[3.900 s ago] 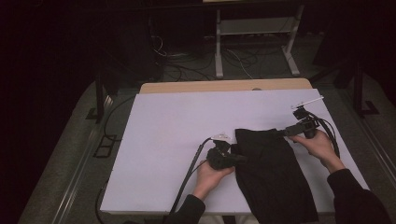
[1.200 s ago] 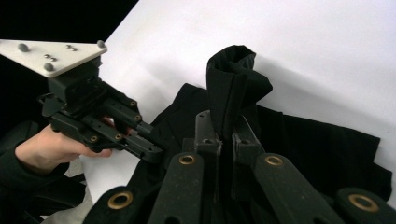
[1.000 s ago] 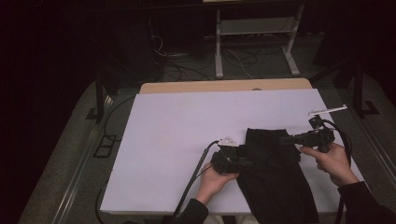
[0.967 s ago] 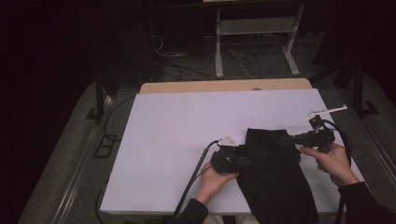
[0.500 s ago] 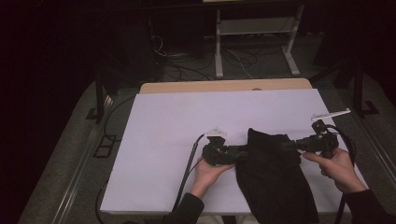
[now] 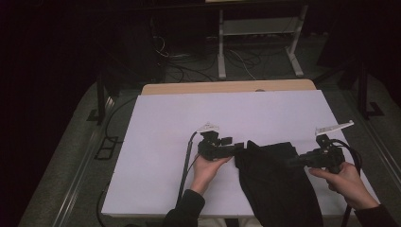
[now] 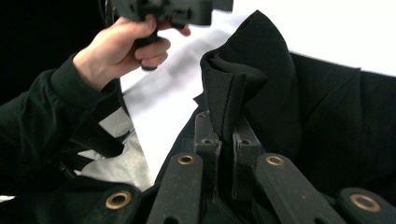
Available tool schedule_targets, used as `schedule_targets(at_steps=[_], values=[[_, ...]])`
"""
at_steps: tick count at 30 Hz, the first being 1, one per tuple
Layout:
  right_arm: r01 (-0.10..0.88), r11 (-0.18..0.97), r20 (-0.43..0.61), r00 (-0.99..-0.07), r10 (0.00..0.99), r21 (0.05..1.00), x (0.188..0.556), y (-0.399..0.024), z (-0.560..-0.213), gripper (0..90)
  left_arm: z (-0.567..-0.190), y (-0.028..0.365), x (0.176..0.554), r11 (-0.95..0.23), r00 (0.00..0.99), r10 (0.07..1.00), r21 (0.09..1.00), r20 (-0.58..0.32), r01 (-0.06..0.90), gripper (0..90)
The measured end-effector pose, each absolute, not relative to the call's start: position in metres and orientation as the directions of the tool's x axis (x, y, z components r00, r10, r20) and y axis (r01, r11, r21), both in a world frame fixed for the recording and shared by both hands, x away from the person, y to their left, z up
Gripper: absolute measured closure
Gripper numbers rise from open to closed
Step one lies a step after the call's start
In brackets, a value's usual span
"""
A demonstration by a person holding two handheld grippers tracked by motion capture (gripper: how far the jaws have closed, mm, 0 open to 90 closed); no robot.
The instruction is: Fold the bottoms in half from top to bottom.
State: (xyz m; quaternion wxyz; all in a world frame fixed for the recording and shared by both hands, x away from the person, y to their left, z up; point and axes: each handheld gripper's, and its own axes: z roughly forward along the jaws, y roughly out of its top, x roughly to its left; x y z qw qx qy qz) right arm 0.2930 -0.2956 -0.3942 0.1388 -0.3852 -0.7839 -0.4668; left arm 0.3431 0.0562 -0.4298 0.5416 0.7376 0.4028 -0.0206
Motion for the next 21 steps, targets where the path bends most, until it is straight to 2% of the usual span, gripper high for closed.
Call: schedule_targets(at_steps=[6,13,21], values=[[0.743,0.259,0.613,-0.660,0.434,0.617,0.286,-0.298,-0.398,82.3,-0.430,0.058,0.344,-0.082,0.668,0.580,0.783,-0.465,0.616,34.5],[0.758,0.219,0.631,-0.639,0.439,0.615,0.272,-0.305,-0.402,82.3,-0.431,0.057,0.346,-0.081,0.666,0.584,0.784,-0.464,0.616,34.5],[0.724,0.320,0.652,-0.689,0.316,0.611,0.264,-0.309,-0.415,82.0,-0.432,0.056,0.346,-0.083,0.669,0.582,0.784,-0.462,0.615,34.5]])
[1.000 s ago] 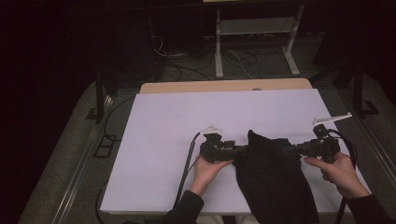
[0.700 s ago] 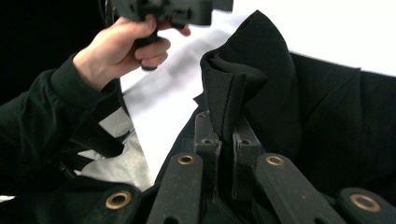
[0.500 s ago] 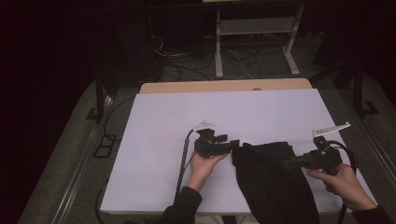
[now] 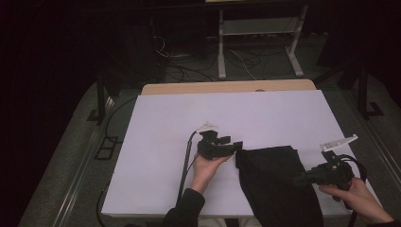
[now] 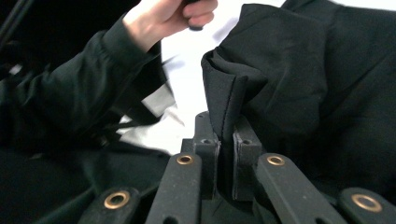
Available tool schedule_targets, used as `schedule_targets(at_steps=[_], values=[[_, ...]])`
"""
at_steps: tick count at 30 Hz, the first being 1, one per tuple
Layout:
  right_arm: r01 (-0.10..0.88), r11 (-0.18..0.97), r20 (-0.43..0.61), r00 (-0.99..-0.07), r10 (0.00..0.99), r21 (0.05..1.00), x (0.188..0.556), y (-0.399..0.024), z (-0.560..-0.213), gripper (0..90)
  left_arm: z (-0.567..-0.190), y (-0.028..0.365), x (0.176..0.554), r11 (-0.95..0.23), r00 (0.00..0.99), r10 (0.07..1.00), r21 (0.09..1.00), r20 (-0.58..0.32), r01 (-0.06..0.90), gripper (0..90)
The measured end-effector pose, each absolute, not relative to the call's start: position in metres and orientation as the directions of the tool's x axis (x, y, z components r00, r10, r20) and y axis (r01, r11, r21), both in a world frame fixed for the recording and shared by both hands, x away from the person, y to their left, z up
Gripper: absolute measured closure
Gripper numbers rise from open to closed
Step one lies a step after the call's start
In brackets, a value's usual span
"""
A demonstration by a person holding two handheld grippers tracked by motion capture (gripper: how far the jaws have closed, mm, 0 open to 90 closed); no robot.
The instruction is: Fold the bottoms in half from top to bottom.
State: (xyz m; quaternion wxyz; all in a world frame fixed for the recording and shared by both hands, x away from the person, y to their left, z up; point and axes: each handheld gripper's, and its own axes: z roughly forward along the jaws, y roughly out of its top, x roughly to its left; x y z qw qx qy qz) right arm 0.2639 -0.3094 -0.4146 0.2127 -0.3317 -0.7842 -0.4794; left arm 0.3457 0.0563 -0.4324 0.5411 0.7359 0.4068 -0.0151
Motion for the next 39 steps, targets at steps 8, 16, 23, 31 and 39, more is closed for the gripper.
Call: schedule_targets(at_steps=[8,16,23,31,39], values=[[0.695,0.425,0.649,-0.710,0.275,0.580,0.262,-0.316,-0.422,78.0,-0.432,0.056,0.345,-0.094,0.676,0.579,0.786,-0.456,0.611,34.5],[0.689,0.461,0.633,-0.714,0.299,0.559,0.254,-0.325,-0.422,56.0,-0.433,0.055,0.345,-0.099,0.679,0.578,0.786,-0.454,0.610,34.3],[0.711,0.378,0.627,-0.703,0.337,0.593,0.260,-0.328,-0.416,38.9,-0.432,0.056,0.344,-0.093,0.678,0.578,0.788,-0.455,0.608,34.3],[0.713,0.321,0.549,-0.691,0.470,0.623,0.274,-0.315,-0.410,41.8,-0.431,0.056,0.344,-0.092,0.681,0.576,0.792,-0.452,0.604,34.3],[0.723,0.288,0.534,-0.670,0.516,0.628,0.289,-0.314,-0.414,72.0,-0.432,0.055,0.345,-0.091,0.682,0.573,0.792,-0.454,0.604,34.4]])
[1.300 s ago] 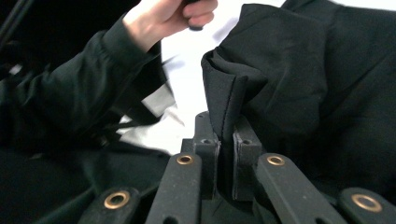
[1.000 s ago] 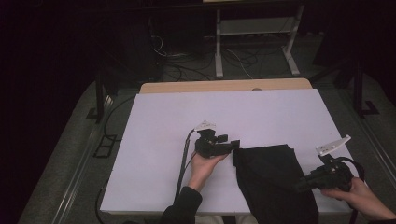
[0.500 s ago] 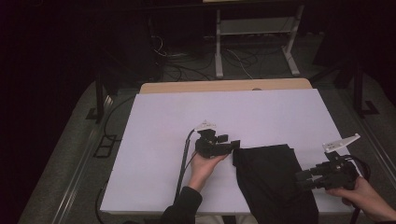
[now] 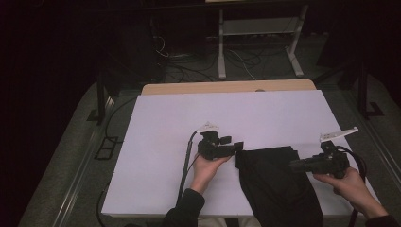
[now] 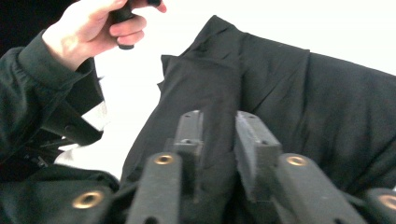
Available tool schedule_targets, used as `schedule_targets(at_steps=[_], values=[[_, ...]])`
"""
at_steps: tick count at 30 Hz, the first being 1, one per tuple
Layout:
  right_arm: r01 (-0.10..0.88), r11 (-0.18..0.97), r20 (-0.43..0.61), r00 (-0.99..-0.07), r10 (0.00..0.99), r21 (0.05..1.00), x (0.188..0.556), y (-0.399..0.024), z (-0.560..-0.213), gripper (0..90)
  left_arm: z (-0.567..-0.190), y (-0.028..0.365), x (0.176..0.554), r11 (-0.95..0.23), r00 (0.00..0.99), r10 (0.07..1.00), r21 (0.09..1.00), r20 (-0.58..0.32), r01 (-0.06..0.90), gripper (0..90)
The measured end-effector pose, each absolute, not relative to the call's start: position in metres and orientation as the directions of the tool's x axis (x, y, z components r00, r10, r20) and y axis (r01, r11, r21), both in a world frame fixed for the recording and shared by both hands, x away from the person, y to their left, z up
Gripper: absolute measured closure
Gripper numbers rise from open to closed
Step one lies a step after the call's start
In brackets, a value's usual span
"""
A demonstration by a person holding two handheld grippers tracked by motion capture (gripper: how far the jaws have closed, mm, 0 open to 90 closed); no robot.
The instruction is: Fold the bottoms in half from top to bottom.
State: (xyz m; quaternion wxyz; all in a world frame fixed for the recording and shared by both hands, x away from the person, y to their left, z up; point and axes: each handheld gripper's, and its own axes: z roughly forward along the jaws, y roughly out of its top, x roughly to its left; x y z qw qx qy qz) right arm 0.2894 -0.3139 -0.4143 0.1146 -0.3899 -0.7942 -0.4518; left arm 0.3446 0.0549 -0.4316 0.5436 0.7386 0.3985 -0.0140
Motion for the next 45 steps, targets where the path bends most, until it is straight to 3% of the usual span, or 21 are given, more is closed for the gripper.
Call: schedule_targets(at_steps=[3,8,34,45], values=[[0.729,0.279,0.536,-0.660,0.527,0.624,0.294,-0.316,-0.415,80.8,-0.432,0.055,0.345,-0.090,0.682,0.573,0.792,-0.455,0.603,34.4],[0.732,0.289,0.524,-0.656,0.544,0.617,0.300,-0.313,-0.417,87.9,-0.432,0.055,0.345,-0.090,0.683,0.573,0.794,-0.453,0.602,34.4],[0.718,0.490,0.418,-0.690,0.591,0.494,0.348,-0.246,-0.443,88.3,-0.434,0.049,0.344,-0.103,0.692,0.562,0.791,-0.453,0.603,34.4],[0.657,0.552,0.509,-0.751,0.421,0.514,0.328,-0.225,-0.433,88.2,-0.433,0.050,0.342,-0.106,0.694,0.562,0.793,-0.450,0.600,34.2]])
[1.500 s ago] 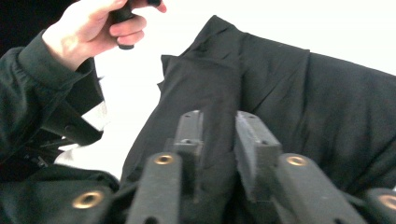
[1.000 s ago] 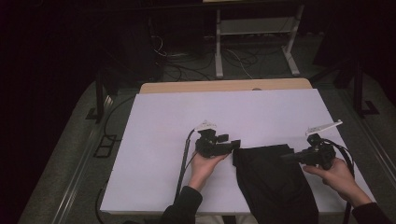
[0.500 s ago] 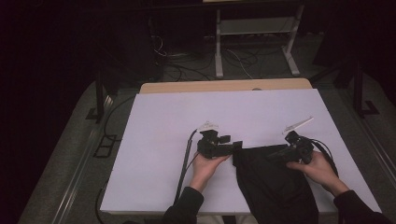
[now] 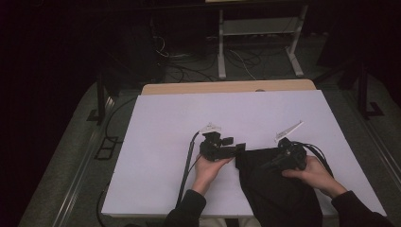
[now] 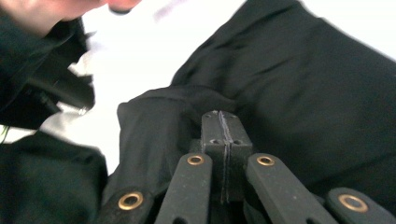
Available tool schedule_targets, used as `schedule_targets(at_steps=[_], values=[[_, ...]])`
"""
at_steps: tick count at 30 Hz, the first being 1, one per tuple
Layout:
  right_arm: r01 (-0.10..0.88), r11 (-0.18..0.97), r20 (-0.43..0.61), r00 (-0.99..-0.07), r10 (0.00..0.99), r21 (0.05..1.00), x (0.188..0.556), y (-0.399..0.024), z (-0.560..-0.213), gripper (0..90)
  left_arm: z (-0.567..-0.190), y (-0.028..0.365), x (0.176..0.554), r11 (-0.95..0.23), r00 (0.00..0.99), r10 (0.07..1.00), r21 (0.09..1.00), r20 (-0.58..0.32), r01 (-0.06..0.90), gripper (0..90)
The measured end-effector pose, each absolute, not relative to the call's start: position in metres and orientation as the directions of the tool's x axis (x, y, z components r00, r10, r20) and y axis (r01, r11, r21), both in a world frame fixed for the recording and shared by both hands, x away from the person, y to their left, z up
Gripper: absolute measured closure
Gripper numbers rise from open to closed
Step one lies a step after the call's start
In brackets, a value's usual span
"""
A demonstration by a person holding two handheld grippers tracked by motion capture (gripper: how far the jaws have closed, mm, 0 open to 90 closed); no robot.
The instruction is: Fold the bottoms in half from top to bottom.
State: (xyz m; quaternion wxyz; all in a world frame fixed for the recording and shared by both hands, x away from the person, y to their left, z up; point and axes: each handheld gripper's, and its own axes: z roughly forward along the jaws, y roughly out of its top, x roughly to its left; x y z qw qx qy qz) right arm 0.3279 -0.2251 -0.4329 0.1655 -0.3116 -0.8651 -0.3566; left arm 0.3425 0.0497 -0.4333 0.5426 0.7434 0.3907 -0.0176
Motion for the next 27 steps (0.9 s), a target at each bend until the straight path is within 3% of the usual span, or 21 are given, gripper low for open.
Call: schedule_targets(at_steps=[27], values=[[0.451,0.789,0.524,-0.829,0.197,0.417,0.269,-0.203,-0.435,87.7,-0.436,0.051,0.345,-0.117,0.685,0.578,0.785,-0.444,0.608,33.3]])
